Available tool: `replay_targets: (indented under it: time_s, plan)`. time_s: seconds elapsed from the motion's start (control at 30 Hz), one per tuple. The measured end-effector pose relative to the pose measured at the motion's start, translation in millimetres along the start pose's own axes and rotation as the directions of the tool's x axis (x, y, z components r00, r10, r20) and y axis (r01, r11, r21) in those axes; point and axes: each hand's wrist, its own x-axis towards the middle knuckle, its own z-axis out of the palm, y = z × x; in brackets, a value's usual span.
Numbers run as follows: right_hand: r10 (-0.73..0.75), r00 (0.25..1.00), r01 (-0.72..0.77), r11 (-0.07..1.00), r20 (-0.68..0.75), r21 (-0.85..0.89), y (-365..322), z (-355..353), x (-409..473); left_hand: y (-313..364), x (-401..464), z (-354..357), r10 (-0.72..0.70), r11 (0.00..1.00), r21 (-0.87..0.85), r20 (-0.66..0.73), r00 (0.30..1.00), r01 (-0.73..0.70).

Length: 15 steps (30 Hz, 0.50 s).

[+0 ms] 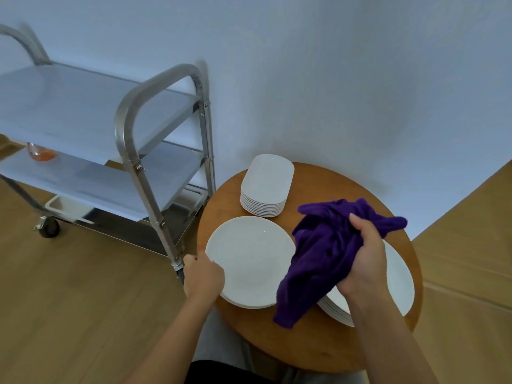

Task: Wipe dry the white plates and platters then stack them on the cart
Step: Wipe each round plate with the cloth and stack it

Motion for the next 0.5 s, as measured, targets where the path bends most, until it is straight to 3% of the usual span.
replay_targets:
  time_s: [0.13, 0.33, 0.5]
  plan:
    - [0.037, 0.999, -0.039, 0.996, -0.026, -0.084, 1, 5, 4, -8, 4, 5, -0.005, 1.0, -0.001, 0.043, 0.999, 0.006]
    - [0.095, 0.993, -0.1, 0.992, -0.072, -0.076, 13, -3, 4, -4, -2, 2, 0.016, 0.998, 0.063, 0.079, 0.997, -0.021]
    - [0.056, 0.994, -0.063, 0.995, -0.093, -0.081, 0, -7, 6, 6, -16, 12, 0.282, 0.932, 0.234, 0.011, 0.959, -0.277]
